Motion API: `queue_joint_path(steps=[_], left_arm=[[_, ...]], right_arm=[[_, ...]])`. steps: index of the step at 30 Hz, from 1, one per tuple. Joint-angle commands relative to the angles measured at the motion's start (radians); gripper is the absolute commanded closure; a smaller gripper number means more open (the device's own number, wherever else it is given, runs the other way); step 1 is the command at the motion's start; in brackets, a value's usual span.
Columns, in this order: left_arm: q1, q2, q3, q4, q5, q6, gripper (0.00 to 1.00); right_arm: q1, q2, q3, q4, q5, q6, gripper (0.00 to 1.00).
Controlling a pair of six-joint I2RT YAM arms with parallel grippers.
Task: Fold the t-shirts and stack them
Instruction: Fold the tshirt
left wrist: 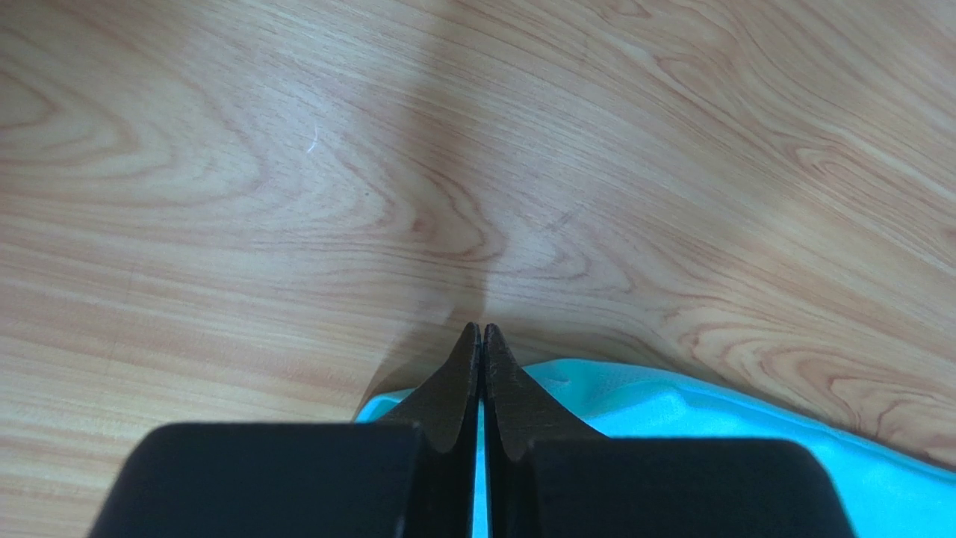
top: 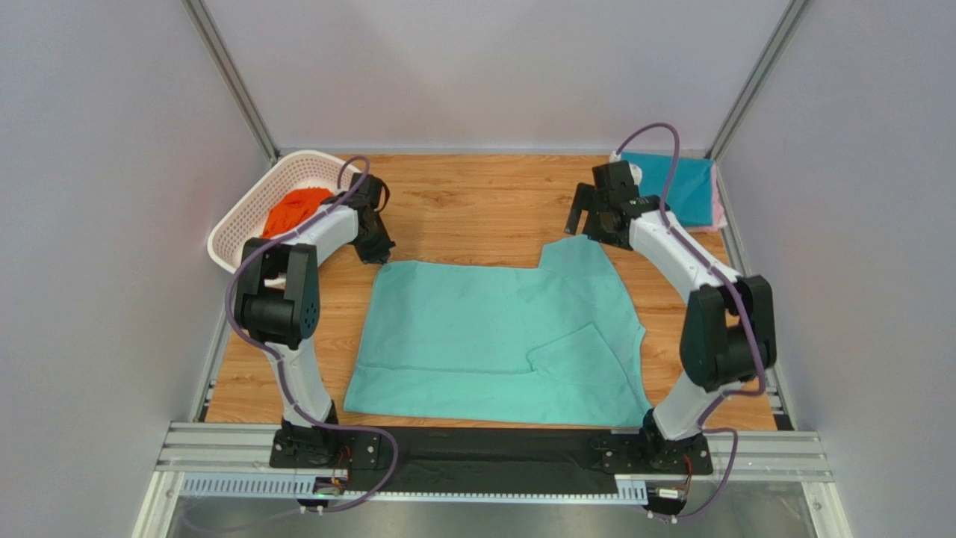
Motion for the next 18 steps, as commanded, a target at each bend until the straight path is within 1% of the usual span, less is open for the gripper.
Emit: queue_joint_path(steps=[1, 5, 8, 13, 16, 17, 18], left_arm=[[0.002, -0.067, -0.011, 0.018, 0.004, 0.027, 1.00], [0.002, -0.069, -0.017, 0.024, 0.004, 0.033, 1.00], [0.002, -0.072, -0.019, 0.024, -0.001, 0.033, 1.00], [0.002, -0.070, -0.025, 0.029, -0.005, 0.032, 1.00], [0.002, -0.066, -0.026, 0.029, -0.001, 0.033, 1.00], [0.002, -0.064, -0.030, 0.029, -0.002, 0.032, 1.00], [0.002, -0.063, -0.030, 0.030, -0.004, 0.030, 1.00]], right_arm=[[-0.022, 0.165, 0.145, 0.034, 0.049, -0.040, 0.07], [-0.034, 0.329, 0.325, 0.007, 0.087, -0.053, 0.11], [-0.039, 0.421, 0.399, -0.003, 0.110, -0.065, 0.13], [-0.042, 0.521, 0.470, -0.023, 0.132, -0.077, 0.16], [-0.043, 0.576, 0.507, -0.041, 0.141, -0.083, 0.22], [-0.045, 0.587, 0.510, -0.044, 0.139, -0.082, 0.27], [-0.043, 0.596, 0.507, -0.044, 0.139, -0.080, 0.29]])
